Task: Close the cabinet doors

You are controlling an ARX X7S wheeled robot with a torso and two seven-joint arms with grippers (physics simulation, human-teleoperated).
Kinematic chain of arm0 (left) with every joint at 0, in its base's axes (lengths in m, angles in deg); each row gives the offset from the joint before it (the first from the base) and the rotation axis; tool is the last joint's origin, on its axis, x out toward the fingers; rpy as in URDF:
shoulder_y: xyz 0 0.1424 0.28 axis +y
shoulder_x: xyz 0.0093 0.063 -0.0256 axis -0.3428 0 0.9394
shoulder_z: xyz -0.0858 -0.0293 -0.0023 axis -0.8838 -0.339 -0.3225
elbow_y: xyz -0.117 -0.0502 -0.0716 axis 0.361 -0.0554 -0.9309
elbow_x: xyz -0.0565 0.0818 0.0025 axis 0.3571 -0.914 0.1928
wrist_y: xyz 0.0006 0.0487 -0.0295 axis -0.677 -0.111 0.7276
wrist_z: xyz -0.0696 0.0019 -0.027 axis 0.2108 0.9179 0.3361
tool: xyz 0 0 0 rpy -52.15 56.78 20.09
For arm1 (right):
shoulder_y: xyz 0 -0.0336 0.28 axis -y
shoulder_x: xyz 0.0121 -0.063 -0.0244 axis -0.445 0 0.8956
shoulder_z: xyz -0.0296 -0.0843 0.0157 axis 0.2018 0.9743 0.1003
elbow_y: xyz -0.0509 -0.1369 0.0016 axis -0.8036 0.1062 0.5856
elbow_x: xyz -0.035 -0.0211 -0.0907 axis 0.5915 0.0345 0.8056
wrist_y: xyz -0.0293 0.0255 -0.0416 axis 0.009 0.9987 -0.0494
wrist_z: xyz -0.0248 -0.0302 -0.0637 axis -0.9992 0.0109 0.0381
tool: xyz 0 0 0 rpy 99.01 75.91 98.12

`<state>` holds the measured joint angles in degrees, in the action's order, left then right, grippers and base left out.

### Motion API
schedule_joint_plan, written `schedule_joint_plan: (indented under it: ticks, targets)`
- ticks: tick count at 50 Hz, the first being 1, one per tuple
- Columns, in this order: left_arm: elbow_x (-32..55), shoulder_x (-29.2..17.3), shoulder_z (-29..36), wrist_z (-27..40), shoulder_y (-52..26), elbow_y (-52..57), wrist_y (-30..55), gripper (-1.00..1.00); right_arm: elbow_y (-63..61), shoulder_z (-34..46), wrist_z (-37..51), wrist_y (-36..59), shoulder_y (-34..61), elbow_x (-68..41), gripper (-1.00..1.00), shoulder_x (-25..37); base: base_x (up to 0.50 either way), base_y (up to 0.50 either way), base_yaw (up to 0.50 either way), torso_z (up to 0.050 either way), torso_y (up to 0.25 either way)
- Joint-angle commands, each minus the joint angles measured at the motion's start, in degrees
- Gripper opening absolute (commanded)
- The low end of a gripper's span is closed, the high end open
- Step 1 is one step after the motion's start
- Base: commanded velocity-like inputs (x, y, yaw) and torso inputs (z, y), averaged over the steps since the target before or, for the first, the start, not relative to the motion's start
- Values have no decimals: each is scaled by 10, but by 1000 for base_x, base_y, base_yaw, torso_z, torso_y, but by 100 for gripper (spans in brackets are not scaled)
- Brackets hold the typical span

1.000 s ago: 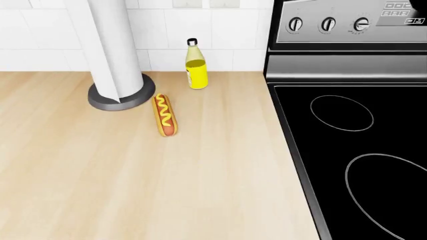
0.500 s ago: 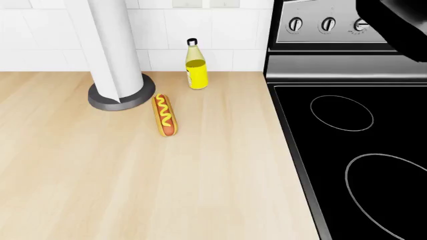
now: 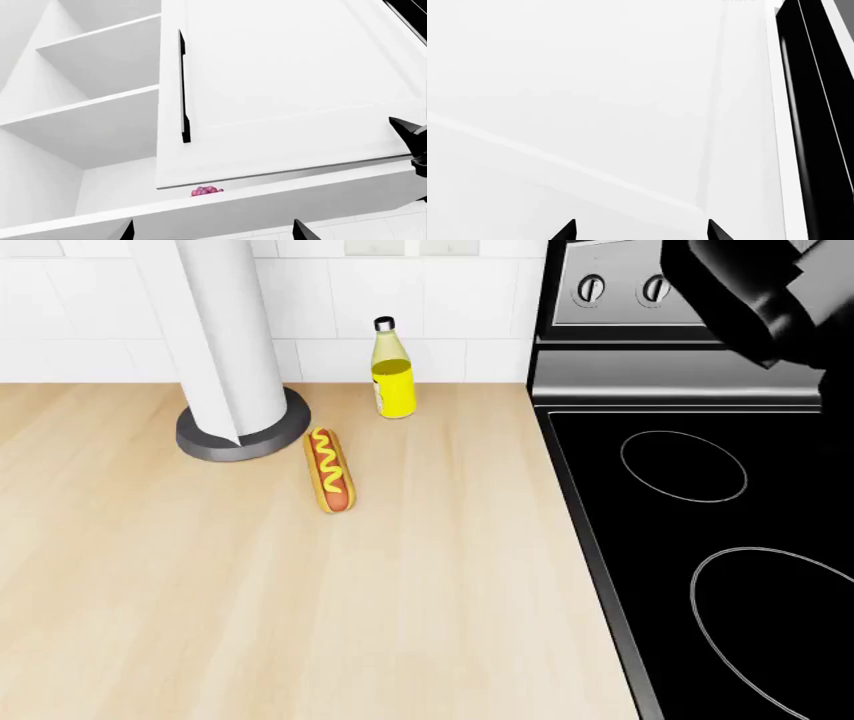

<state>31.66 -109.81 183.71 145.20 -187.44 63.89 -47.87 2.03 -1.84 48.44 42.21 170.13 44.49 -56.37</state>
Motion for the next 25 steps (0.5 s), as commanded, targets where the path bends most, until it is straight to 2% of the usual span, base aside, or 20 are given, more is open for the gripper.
schedule_joint_plan:
  ticks: [1,25]
  targets:
    - [-1,0,-3,1,6,0,-3,100,99,77,-32,292,-62,-130,100,-6,0,4,0,0,0]
    - [-23,0,4,10,30,0,-13,100,208,129,-60,289,-80,-77,100,-49,6,1,2,0,0]
